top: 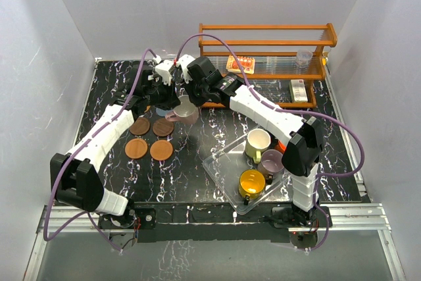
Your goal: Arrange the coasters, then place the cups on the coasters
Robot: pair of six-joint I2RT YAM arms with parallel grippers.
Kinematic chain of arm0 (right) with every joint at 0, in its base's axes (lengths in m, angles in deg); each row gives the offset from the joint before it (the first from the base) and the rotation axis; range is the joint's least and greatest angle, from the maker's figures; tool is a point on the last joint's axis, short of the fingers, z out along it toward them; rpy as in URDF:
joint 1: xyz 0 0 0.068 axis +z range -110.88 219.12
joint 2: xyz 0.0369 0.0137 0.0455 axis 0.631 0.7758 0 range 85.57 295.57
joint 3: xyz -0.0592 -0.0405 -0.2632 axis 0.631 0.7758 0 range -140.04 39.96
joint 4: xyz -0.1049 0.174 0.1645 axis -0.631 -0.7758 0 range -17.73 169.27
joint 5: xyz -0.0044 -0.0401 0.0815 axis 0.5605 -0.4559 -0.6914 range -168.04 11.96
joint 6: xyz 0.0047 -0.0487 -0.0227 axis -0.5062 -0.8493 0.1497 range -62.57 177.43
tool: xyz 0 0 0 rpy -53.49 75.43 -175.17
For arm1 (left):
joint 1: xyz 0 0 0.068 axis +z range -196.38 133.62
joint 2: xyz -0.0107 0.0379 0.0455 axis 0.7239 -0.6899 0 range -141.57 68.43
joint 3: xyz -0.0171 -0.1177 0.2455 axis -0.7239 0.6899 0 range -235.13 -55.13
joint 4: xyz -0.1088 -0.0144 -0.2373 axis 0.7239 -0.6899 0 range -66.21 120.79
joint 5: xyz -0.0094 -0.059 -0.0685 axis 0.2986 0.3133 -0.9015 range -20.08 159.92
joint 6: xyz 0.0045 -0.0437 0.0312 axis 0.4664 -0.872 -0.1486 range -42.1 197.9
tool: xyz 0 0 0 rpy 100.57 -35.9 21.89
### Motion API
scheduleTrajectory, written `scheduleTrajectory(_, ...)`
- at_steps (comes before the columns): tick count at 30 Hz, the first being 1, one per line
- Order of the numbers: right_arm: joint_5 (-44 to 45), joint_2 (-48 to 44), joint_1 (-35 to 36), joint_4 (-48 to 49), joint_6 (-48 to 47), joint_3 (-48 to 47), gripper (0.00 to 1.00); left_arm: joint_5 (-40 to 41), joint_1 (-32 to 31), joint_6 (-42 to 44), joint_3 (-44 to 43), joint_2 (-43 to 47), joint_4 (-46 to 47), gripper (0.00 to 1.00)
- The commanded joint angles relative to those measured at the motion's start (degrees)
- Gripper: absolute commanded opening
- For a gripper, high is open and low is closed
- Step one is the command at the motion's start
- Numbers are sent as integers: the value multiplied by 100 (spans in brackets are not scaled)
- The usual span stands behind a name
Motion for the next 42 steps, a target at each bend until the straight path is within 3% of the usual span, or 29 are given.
scheduleTrajectory(1,-965,-170,60,503,145,-424,0,28,2,200,69,194,213,0)
scheduleTrajectory(7,-1039,-152,56,464,31,-290,0,35,96,199,51,404,133,0)
scheduleTrajectory(9,-990,-171,53,446,-46,-221,4,39,199,154,48,526,97,0)
scheduleTrajectory(17,-1273,-507,-225,530,-272,76,36,228,414,456,132,664,30,0)
scheduleTrajectory(20,-1470,-719,-356,659,-329,238,54,375,474,642,189,677,29,0)
scheduleTrajectory(23,-1613,-934,-494,668,-454,388,62,593,567,772,171,679,-17,0)
scheduleTrajectory(31,-2335,-1802,-1209,1125,-1054,1708,66,1366,849,1375,9,564,-103,0)
scheduleTrajectory(42,-3200,-3152,-1907,1104,-2255,3517,66,1005,1971,1683,-994,-671,-348,0)
